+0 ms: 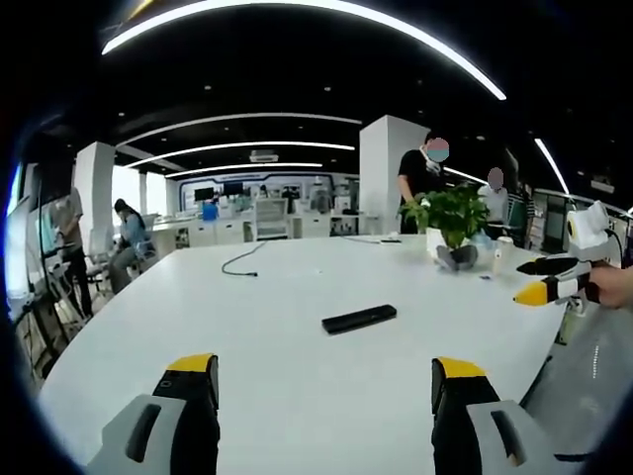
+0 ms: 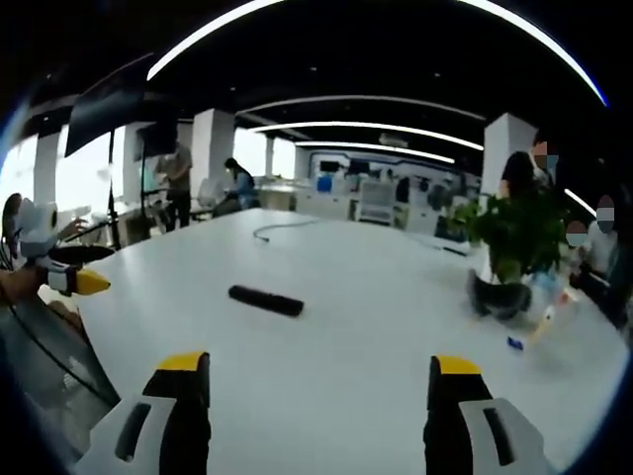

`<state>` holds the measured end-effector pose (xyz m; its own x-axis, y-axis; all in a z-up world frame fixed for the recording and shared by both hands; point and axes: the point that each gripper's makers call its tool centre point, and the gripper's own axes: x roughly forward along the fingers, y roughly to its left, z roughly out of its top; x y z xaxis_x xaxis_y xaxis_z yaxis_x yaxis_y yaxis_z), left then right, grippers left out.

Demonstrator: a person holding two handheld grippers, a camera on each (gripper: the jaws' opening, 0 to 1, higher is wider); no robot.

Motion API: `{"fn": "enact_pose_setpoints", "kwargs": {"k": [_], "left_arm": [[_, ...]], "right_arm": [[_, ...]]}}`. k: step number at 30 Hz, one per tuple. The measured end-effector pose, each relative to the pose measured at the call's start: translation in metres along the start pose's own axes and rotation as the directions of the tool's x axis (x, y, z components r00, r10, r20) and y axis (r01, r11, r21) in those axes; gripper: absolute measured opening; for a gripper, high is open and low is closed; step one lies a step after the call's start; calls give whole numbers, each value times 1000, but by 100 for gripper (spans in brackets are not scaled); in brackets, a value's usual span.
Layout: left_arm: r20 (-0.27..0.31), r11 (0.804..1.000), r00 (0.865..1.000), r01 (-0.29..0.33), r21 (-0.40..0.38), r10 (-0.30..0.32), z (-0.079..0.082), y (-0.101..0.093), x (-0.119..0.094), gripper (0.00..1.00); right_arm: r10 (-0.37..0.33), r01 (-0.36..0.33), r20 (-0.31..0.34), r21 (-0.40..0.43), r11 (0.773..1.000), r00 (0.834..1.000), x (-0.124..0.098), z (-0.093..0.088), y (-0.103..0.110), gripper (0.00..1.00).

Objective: Press the specified remote control buttons in sequence, fully releasing each button before pressing the next.

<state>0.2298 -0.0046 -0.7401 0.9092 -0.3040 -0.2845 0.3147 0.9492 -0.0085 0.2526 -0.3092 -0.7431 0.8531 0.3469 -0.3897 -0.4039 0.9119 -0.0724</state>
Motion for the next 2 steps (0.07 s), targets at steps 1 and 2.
{"fn": "enact_pose_setpoints", "kwargs": {"k": [1, 2], "left_arm": [[1, 1000, 1000, 0, -2, 0, 0, 0, 0, 92], [2, 1000, 1000, -1, -4, 1, 0, 0, 0, 92]], "right_arm": [[0, 0, 2, 1, 1000, 1000, 0, 1, 0, 90], [-1, 1, 2, 1, 1000, 1000, -1, 1, 0, 90]]}}
